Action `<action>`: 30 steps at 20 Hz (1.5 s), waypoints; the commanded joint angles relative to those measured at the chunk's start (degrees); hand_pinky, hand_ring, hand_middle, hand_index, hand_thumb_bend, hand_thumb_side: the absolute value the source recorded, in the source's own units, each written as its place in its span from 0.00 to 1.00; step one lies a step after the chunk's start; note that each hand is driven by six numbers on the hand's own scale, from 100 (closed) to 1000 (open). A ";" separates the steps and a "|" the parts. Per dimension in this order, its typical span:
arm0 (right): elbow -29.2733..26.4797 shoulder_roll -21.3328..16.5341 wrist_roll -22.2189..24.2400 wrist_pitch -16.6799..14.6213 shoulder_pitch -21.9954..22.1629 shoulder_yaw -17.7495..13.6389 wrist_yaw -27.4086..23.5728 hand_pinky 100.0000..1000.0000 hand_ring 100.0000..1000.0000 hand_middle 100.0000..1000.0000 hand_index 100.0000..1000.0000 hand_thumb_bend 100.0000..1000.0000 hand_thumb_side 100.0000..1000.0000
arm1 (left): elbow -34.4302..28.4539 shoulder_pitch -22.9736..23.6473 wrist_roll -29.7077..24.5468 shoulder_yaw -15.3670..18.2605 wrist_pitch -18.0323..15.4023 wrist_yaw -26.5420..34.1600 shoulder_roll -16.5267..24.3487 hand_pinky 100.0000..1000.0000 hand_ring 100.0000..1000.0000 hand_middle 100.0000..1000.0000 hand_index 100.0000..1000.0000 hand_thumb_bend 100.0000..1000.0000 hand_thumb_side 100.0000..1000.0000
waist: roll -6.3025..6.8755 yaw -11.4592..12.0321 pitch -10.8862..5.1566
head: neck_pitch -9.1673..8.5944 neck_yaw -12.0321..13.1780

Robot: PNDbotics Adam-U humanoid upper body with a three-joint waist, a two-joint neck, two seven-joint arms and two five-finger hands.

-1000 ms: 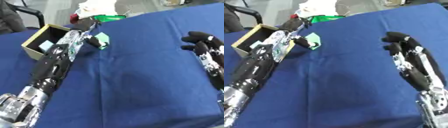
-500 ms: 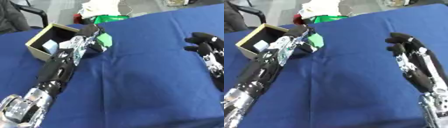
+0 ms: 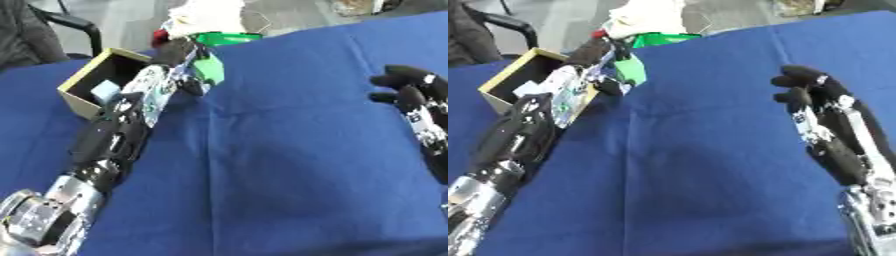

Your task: Pick up objects on the table and place them in the box.

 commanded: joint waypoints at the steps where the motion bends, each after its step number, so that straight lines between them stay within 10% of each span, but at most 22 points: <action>1: -0.24 -0.42 -0.29 -0.15 -0.27 -0.56 -0.20 0.75 0.83 0.67 0.82 0.00 0.58 | -6.97 -1.13 -1.02 0.51 0.37 3.33 5.36 0.63 0.48 0.40 0.67 0.12 0.00 | -0.37 0.49 -1.24 | 0.13 -0.46; 7: -0.05 -0.55 -0.47 -0.18 0.02 -0.71 -0.10 0.75 0.83 0.67 0.82 0.00 0.58 | -12.63 1.35 -3.07 2.02 3.24 7.46 11.54 0.64 0.49 0.41 0.67 0.14 0.01 | -0.30 1.80 -1.52 | 0.30 -0.97; 16: -0.07 -0.65 -0.67 -0.23 0.00 -0.97 0.00 0.76 0.83 0.67 0.82 0.00 0.58 | -5.29 7.63 -5.74 5.18 6.51 6.92 14.66 0.65 0.52 0.44 0.70 0.19 0.04 | -0.44 2.90 -1.39 | 0.14 -1.54; 21: -0.15 -0.65 -0.65 -0.23 -0.06 -0.98 0.05 0.76 0.83 0.67 0.82 0.00 0.58 | -2.97 9.09 -6.00 5.32 5.84 7.89 14.84 0.75 0.73 0.73 0.86 0.59 0.36 | -0.63 3.00 -1.20 | 0.07 -1.43; 27: -0.19 -0.65 -0.64 -0.22 -0.09 -0.98 0.07 0.76 0.83 0.67 0.82 0.00 0.58 | -3.34 9.40 -5.76 5.32 5.80 7.31 14.81 0.75 0.73 0.73 0.86 0.59 0.36 | -0.69 3.01 -1.16 | 0.04 -1.41; 28: -0.19 -0.64 -0.61 -0.22 0.02 -0.95 0.06 0.76 0.83 0.67 0.82 0.00 0.58 | -3.91 8.84 -5.41 5.84 5.46 7.64 15.35 0.77 0.76 0.78 0.88 0.83 0.58 | -0.91 3.10 -1.25 | 0.17 -1.34; 30: -0.26 -0.60 -0.62 -0.23 0.03 -0.99 0.09 0.76 0.83 0.67 0.82 0.00 0.58 | -6.30 7.50 -3.95 7.22 3.99 9.10 16.15 0.72 0.71 0.72 0.85 0.72 0.55 | -1.14 3.34 -1.10 | 0.05 -1.38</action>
